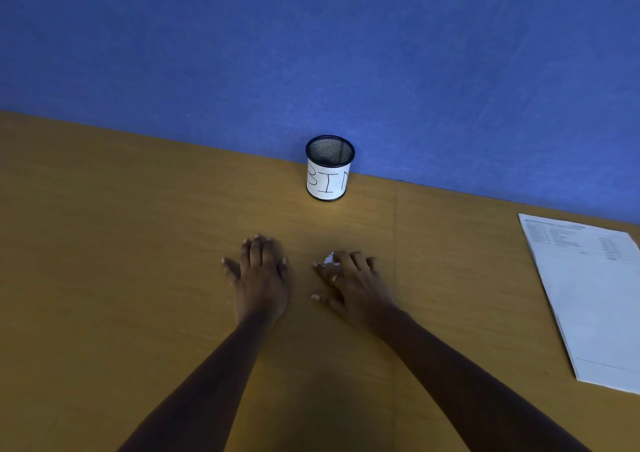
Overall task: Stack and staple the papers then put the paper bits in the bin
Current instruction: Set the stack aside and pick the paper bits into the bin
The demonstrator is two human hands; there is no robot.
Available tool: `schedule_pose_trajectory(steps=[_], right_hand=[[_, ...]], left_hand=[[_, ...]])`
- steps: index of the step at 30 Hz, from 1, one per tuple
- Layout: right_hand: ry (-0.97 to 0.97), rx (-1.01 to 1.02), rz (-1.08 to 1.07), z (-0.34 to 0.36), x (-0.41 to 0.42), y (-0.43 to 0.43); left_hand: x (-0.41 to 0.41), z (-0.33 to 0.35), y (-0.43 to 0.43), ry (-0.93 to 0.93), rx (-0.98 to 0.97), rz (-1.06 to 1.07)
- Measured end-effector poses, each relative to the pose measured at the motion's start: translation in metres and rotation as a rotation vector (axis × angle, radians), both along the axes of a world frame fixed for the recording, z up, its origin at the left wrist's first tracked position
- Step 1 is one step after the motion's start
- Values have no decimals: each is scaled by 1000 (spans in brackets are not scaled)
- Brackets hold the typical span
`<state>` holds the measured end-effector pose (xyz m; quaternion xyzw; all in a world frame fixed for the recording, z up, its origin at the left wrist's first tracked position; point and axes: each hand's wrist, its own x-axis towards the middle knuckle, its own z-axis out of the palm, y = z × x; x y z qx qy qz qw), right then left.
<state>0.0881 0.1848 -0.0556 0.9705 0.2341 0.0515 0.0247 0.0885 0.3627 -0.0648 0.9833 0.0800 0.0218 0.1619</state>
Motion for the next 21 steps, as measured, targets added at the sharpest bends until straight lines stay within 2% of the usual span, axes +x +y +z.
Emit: schedule_pose_trajectory(steps=[5, 8, 11, 15, 18, 21], right_hand=[[84, -5, -107, 9, 4, -2], [110, 201, -77, 10, 6, 0], [216, 361, -43, 7, 6, 7], [363, 290, -88, 5, 7, 17], [345, 204, -90, 8, 9, 22], [328, 254, -99, 10, 10, 23]], left_hand=[[1, -1, 0, -2, 22, -1], [1, -2, 0, 3, 24, 3], [1, -1, 0, -5, 17, 6], [0, 0, 0, -2, 9, 3], [1, -2, 0, -9, 10, 6], [2, -4, 0, -24, 25, 10]])
